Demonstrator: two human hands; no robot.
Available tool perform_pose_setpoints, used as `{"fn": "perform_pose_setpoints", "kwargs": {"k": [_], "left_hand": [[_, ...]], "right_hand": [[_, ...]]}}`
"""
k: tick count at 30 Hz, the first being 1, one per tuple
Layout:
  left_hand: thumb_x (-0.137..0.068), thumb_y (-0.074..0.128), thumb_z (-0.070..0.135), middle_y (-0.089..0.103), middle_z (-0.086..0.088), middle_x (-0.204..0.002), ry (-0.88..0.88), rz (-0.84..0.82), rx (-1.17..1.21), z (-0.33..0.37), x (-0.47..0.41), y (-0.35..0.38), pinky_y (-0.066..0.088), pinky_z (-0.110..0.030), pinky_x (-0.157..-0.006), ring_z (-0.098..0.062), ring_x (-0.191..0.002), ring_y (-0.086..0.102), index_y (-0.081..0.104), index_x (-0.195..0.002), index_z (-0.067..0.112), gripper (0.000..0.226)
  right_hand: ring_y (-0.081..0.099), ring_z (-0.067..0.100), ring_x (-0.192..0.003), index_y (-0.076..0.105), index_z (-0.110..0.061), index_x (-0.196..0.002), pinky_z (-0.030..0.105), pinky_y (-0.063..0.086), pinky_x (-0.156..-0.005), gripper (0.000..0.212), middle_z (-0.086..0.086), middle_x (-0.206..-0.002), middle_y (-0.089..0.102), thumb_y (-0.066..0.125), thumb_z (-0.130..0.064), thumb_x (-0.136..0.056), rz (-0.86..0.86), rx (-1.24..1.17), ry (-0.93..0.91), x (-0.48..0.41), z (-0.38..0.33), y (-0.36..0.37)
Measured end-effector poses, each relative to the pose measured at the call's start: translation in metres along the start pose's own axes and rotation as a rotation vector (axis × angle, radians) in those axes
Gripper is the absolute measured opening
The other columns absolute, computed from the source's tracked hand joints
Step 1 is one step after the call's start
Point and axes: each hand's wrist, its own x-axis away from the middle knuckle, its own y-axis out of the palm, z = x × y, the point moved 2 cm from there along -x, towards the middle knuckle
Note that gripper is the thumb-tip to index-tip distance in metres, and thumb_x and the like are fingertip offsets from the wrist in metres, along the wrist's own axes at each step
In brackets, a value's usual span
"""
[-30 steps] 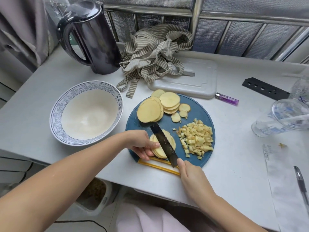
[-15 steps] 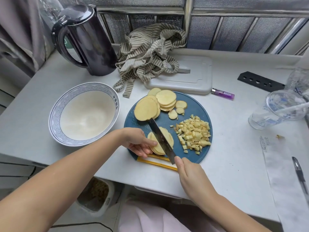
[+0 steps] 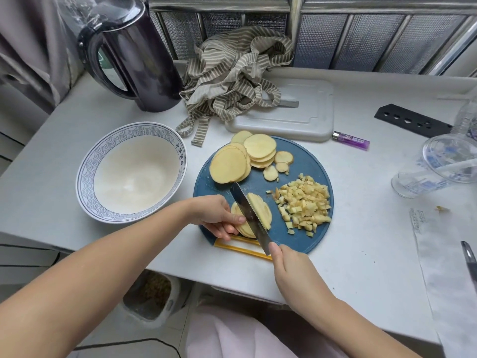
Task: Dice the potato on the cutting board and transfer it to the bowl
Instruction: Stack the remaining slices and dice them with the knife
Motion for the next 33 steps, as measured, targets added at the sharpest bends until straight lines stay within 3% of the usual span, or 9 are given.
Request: {"fn": "perform_pose_setpoints", "kwargs": {"k": [6, 15, 25, 33], "left_hand": [[-0.091, 0.064, 0.031, 0.064, -0.001, -0.056, 0.005, -0.016, 0.002, -0.001, -0.004, -0.001, 0.053, -0.017, -0.050, -0.013, -0.057, 0.068, 0.067, -0.080, 0.004, 0.029], [-0.090, 0.064, 0.029, 0.065, -0.004, -0.057, 0.001, -0.050, 0.037, -0.004, -0.007, -0.001, 0.053, -0.017, -0.049, -0.016, -0.057, 0.069, 0.066, -0.077, 0.003, 0.030], [-0.087, 0.067, 0.033, 0.067, -0.003, -0.061, 0.005, -0.033, 0.104, -0.007, -0.003, -0.001, 0.051, -0.016, -0.049, -0.014, -0.059, 0.069, 0.070, -0.086, 0.001, 0.031], [-0.090, 0.064, 0.031, 0.065, -0.002, -0.058, 0.015, 0.004, 0.107, -0.009, -0.001, 0.003, 0.051, -0.016, -0.048, -0.014, -0.056, 0.068, 0.068, -0.091, -0.003, 0.034]], "right_hand": [[0.056, 0.025, -0.089, 0.055, -0.014, -0.097, 0.037, 0.043, -0.075, 0.050, 0.006, -0.093, 0.063, 0.016, -0.045, -0.102, 0.000, 0.055, 0.024, -0.002, -0.001, 0.005], [0.058, 0.027, -0.098, 0.053, -0.012, -0.105, 0.031, 0.033, -0.069, 0.048, 0.008, -0.103, 0.063, 0.017, -0.043, -0.103, -0.003, 0.120, 0.068, -0.018, -0.006, 0.019], [0.056, 0.019, -0.088, 0.061, -0.017, -0.099, 0.034, 0.041, -0.077, 0.050, -0.001, -0.085, 0.062, 0.018, -0.042, -0.103, 0.003, -0.069, 0.037, -0.019, 0.008, 0.010], [0.063, 0.027, -0.095, 0.048, -0.013, -0.109, 0.033, 0.035, -0.065, 0.046, 0.006, -0.103, 0.066, 0.015, -0.045, -0.103, 0.074, 0.353, 0.042, -0.015, -0.009, 0.021]]}}
